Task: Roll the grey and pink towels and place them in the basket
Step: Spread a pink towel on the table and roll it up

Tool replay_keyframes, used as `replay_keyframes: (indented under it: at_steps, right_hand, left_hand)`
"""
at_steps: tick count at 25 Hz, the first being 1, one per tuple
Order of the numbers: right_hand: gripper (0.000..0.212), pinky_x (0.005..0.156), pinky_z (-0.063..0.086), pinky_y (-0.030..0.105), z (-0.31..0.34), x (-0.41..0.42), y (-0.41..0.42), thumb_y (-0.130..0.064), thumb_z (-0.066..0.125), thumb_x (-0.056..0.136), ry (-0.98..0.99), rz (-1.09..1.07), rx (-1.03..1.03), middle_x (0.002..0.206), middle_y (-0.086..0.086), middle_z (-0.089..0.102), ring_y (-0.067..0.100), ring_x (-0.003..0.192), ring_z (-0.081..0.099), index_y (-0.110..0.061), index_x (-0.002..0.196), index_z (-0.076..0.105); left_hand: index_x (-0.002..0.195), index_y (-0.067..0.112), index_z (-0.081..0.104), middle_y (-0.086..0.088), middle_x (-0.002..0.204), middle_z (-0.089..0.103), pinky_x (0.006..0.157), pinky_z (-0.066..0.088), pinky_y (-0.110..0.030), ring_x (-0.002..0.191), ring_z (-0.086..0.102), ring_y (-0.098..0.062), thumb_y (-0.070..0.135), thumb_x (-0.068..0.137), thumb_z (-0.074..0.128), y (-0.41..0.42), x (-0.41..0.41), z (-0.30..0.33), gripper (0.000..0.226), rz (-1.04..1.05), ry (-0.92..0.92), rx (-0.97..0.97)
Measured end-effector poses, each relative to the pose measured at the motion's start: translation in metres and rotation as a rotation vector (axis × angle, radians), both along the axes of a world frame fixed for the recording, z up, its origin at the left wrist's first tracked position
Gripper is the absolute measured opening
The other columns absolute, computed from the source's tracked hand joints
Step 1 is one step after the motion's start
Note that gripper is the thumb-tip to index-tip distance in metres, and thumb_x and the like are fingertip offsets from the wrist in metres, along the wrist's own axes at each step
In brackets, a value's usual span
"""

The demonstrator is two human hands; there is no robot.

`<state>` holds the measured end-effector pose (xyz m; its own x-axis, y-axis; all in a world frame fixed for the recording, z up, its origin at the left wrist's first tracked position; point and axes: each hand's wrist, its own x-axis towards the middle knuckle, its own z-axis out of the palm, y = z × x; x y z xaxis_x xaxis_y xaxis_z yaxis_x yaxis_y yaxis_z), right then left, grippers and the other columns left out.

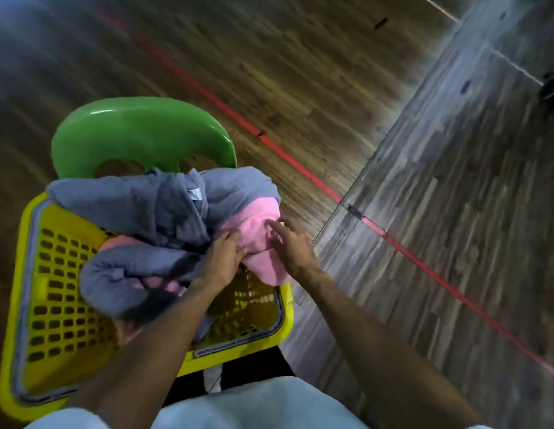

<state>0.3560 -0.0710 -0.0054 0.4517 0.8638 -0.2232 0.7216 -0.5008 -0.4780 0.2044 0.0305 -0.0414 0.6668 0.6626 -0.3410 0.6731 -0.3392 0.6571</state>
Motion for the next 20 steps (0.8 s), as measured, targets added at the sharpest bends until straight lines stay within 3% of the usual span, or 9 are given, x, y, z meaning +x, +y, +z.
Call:
replay_keyframes:
  at_steps: [3, 7, 11, 15, 18, 20]
  right_hand:
    - [0.033, 0.093, 0.049, 0.043, -0.021, 0.032, 0.005, -0.02, 0.056, 0.095, 0.044, 0.134, 0.085, 0.135, 0.014, 0.052, 0.033, 0.118, 0.055, -0.017, 0.127, 0.064]
    - [0.017, 0.079, 0.051, 0.037, -0.032, 0.052, 0.009, -0.018, 0.064, 0.091, 0.027, 0.178, 0.265, 0.103, 0.01, 0.064, 0.028, 0.095, 0.061, -0.009, 0.101, 0.073]
    - [0.014, 0.069, 0.047, 0.038, -0.019, 0.051, 0.01, -0.02, 0.058, 0.096, 0.157, 0.117, 0.279, 0.09, 0.007, 0.067, 0.024, 0.08, 0.059, -0.008, 0.095, 0.065]
    - [0.014, 0.068, 0.045, 0.037, 0.006, 0.056, -0.006, -0.026, 0.05, 0.1, 0.336, -0.08, 0.331, 0.083, -0.002, 0.064, 0.012, 0.073, 0.056, -0.013, 0.098, 0.056]
    - [0.015, 0.07, 0.042, 0.031, 0.041, 0.066, -0.023, -0.028, 0.047, 0.099, 0.315, -0.152, 0.452, 0.082, -0.014, 0.056, 0.0, 0.073, 0.049, -0.016, 0.1, 0.055]
    - [0.014, 0.071, 0.043, 0.033, 0.076, 0.07, -0.041, -0.027, 0.046, 0.098, 0.26, -0.17, 0.537, 0.084, -0.015, 0.055, 0.004, 0.075, 0.05, -0.016, 0.1, 0.055]
  left_hand:
    - [0.124, 0.011, 0.06, -0.013, 0.124, 0.062, 0.096, 0.048, -0.039, 0.11, 0.06, -0.03, 0.02, 0.088, 0.067, -0.013, 0.019, -0.015, 0.038, 0.147, -0.084, -0.02]
    - [0.093, 0.01, 0.068, -0.01, 0.1, 0.069, 0.08, 0.047, -0.035, 0.091, 0.063, -0.03, 0.011, 0.086, 0.064, -0.026, 0.033, -0.017, 0.008, 0.323, -0.172, 0.106]
    - [0.094, 0.019, 0.057, -0.006, 0.085, 0.068, 0.064, 0.05, -0.038, 0.074, 0.064, -0.027, 0.027, 0.095, 0.055, -0.022, 0.036, -0.007, 0.008, 0.384, -0.283, 0.094]
    - [0.102, 0.012, 0.057, -0.006, 0.088, 0.068, 0.068, 0.046, -0.033, 0.079, 0.064, -0.026, 0.027, 0.098, 0.052, -0.015, 0.052, 0.039, 0.016, 0.303, -0.37, 0.201]
    - [0.102, 0.01, 0.06, -0.007, 0.095, 0.068, 0.078, 0.046, -0.036, 0.088, 0.062, -0.026, 0.021, 0.097, 0.052, -0.014, 0.074, 0.086, 0.014, 0.127, -0.514, 0.292]
    - [0.101, 0.011, 0.06, -0.004, 0.096, 0.066, 0.081, 0.047, -0.036, 0.089, 0.061, -0.022, 0.02, 0.097, 0.052, -0.018, 0.087, 0.124, 0.013, -0.016, -0.6, 0.332]
